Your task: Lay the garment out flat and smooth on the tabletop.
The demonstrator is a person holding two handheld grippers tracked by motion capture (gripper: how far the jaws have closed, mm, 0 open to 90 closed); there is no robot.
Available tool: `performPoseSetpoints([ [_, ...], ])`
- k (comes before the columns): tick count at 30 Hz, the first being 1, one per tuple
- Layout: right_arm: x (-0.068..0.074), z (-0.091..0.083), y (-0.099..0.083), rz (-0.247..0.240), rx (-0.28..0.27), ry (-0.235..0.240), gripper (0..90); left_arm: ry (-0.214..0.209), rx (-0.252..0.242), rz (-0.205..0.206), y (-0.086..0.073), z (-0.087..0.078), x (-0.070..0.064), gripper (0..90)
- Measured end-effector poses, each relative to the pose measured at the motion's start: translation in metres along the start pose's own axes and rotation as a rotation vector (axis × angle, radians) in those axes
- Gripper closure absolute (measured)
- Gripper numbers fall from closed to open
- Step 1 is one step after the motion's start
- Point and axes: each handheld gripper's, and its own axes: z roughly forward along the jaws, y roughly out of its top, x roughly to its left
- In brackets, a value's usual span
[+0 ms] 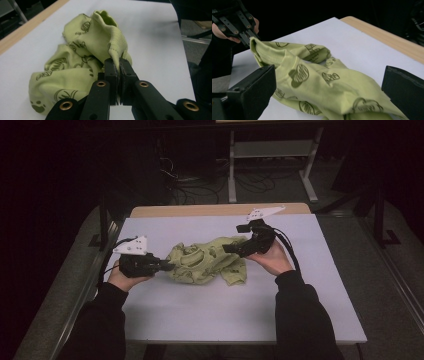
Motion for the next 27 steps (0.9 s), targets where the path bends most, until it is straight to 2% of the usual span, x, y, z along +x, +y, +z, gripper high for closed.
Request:
performPoseSetpoints([
  [8,-0.007,0.019,-0.005,0.005,0.077,0.045,0.0,-0.033,0.007,-0.016,-0.009,0.003,-0.003,86.7],
  [15,-0.004,0.041,-0.013,-0.017,0.173,0.092,0.0,-0.07,0.051,-0.026,-0.019,0.008,-0.006,86.8],
  [19,-0.003,0.049,-0.017,-0.017,0.202,0.106,0.0,-0.095,0.082,-0.024,-0.023,0.011,-0.006,86.8],
  [25,0.004,0.062,-0.023,-0.061,0.27,0.128,0.0,-0.13,0.126,-0.037,-0.028,0.015,-0.005,86.8],
  [27,0.006,0.067,-0.024,-0.083,0.287,0.119,0.2,-0.139,0.147,-0.032,-0.028,0.017,-0.006,86.7],
])
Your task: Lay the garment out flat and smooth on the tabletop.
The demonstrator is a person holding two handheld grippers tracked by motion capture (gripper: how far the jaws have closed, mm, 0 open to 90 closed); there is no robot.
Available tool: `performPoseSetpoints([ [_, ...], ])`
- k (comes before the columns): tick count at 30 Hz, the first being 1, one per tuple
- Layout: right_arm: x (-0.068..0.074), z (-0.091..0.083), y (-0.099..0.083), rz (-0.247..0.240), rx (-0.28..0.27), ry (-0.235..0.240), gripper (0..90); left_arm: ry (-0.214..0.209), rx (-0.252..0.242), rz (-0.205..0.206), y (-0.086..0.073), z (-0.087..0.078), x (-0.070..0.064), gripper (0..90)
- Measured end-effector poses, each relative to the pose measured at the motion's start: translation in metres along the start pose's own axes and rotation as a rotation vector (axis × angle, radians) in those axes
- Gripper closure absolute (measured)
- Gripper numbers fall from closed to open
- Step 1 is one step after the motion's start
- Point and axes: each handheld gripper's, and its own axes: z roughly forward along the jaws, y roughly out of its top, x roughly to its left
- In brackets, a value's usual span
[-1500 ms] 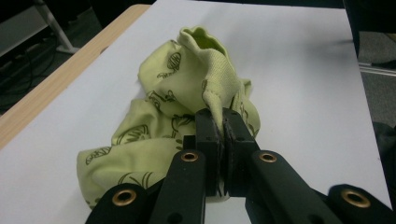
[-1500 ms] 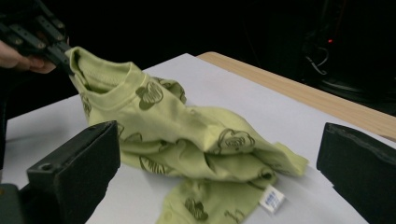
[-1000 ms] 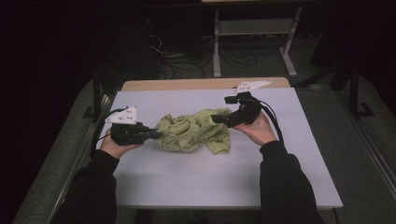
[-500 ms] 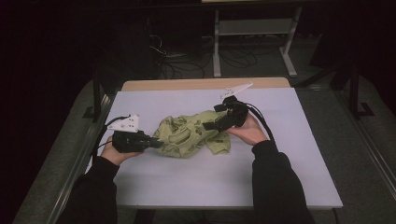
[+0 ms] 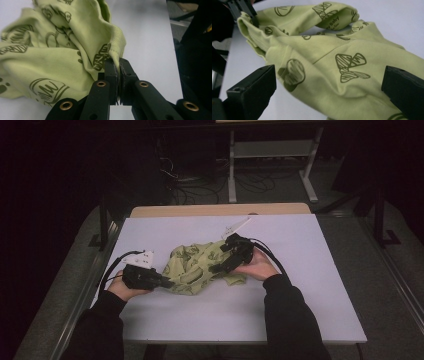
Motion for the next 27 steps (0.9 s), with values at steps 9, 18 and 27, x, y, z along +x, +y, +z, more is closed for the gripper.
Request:
performPoseSetpoints([
  [9,0.004,0.008,-0.005,-0.062,0.062,-0.058,20.2,-0.004,0.019,-0.012,-0.003,0.002,0.002,86.7],
  [18,0.011,0.017,-0.01,-0.131,0.133,-0.116,75.6,0.008,0.029,-0.018,-0.006,0.001,0.004,86.4],
  [27,0.004,-0.015,-0.01,-0.036,-0.008,-0.067,89.1,0.046,0.001,-0.036,-0.011,-0.005,0.009,86.1],
])
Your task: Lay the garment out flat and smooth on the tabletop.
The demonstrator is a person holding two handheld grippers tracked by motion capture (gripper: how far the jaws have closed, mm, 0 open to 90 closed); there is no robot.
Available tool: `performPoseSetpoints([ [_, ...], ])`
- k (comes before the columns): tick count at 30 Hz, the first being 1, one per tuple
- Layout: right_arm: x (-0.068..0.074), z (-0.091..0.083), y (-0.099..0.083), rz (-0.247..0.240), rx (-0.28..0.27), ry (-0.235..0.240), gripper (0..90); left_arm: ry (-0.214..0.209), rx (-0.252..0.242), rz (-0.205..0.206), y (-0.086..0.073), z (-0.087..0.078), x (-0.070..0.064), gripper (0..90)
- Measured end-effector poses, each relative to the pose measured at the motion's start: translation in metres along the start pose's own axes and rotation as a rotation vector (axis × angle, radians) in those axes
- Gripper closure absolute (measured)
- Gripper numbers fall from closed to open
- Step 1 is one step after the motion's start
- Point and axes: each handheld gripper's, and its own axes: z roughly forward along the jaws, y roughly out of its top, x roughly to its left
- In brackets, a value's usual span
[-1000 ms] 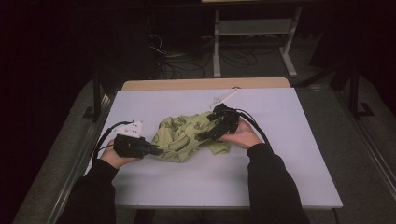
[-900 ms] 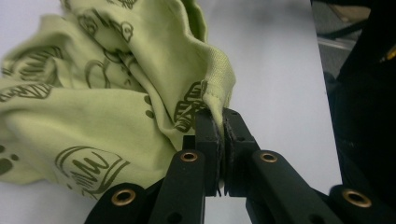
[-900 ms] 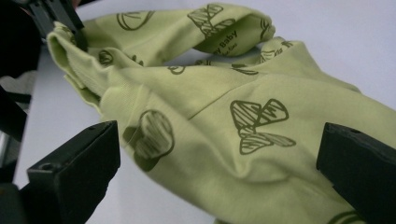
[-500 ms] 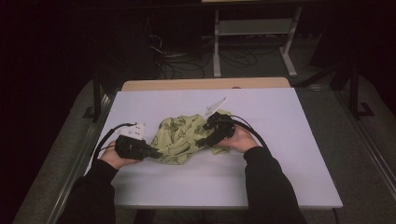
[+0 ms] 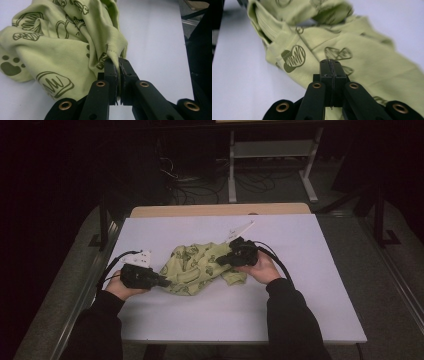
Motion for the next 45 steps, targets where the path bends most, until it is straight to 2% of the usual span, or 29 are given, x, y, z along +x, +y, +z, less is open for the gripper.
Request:
performPoseSetpoints([
  [1,-0.001,-0.003,0.001,0.0,-0.012,-0.011,88.8,0.001,0.002,0.0,0.0,0.0,0.0,86.1],
  [3,-0.001,-0.006,0.002,-0.009,-0.032,-0.08,70.6,0.001,0.004,0.0,0.0,0.0,0.0,86.1],
  [5,-0.004,-0.006,0.001,-0.005,-0.043,-0.109,55.9,0.006,0.003,0.0,0.0,0.0,0.0,86.1],
  [7,-0.006,-0.004,0.0,0.009,-0.033,-0.115,44.3,0.01,-0.002,-0.002,-0.001,-0.001,0.001,86.1],
  [10,-0.01,0.002,-0.004,0.032,0.01,-0.09,28.1,0.017,-0.006,-0.004,-0.001,-0.002,0.001,86.1],
  [12,-0.01,0.006,-0.006,0.018,0.034,-0.068,24.2,0.024,-0.007,-0.004,-0.001,-0.003,0.002,86.1],
  [15,-0.007,0.012,-0.007,-0.003,0.05,-0.079,22.9,0.04,-0.011,-0.003,-0.001,-0.003,0.002,86.1],
  [19,-0.003,0.021,-0.006,-0.042,0.071,-0.099,24.8,0.066,-0.019,0.0,-0.001,-0.004,0.002,86.1],
  [20,-0.003,0.024,-0.006,-0.067,0.08,-0.112,26.7,0.072,-0.021,0.0,-0.002,-0.004,0.002,86.1],
  [22,-0.001,0.028,-0.007,-0.087,0.093,-0.123,32.6,0.078,-0.026,-0.004,-0.002,-0.004,0.003,86.1],
  [25,0.003,0.037,-0.008,-0.117,0.126,-0.14,47.4,0.086,-0.027,-0.004,-0.003,-0.005,0.003,86.1],
  [27,0.005,0.04,-0.008,-0.12,0.133,-0.15,58.9,0.093,-0.034,-0.008,-0.003,-0.006,0.003,86.1],
  [30,0.006,0.041,-0.008,-0.124,0.143,-0.154,82.2,0.103,-0.042,-0.01,-0.003,-0.007,0.004,86.1],
  [31,0.006,0.04,-0.008,-0.122,0.14,-0.149,85.4,0.108,-0.043,-0.01,-0.003,-0.008,0.004,86.0],
  [36,0.001,0.029,-0.007,-0.056,0.089,-0.116,86.7,0.144,-0.05,-0.022,-0.005,-0.01,0.007,85.3],
  [40,-0.002,0.012,-0.004,-0.005,0.01,-0.082,86.7,0.17,-0.071,-0.034,-0.005,-0.013,0.009,85.5],
  [45,-0.002,-0.008,0.002,0.033,-0.056,-0.072,86.7,0.212,-0.11,-0.052,0.0,-0.016,0.014,85.7],
])
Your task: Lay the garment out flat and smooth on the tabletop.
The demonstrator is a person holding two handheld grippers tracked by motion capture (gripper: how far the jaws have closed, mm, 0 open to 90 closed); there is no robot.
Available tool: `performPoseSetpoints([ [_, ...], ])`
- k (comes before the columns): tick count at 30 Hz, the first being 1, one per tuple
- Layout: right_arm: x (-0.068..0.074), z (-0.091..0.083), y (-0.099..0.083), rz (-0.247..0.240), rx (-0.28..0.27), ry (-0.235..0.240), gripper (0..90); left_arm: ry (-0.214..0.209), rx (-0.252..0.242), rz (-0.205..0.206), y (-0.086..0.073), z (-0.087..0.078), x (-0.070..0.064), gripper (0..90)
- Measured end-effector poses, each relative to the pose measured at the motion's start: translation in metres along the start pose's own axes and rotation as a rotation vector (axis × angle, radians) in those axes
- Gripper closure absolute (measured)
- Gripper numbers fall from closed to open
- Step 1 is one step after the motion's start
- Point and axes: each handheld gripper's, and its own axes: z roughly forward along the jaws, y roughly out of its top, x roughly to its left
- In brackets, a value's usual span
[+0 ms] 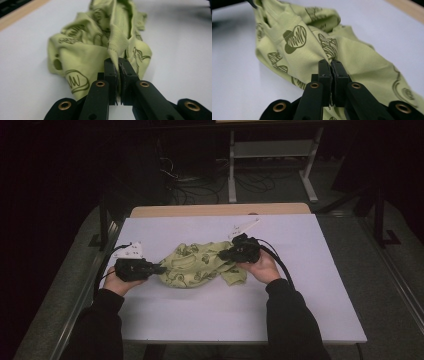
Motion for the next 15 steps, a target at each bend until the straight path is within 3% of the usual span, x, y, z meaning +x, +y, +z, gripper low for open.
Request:
performPoseSetpoints([
  [5,0.003,-0.019,0.007,0.013,-0.044,-0.036,86.7,0.053,-0.028,0.004,0.017,-0.002,0.005,86.1],
  [15,-0.003,-0.061,0.025,0.082,-0.203,-0.112,86.7,0.153,-0.053,0.088,0.082,-0.017,0.009,86.4],
])
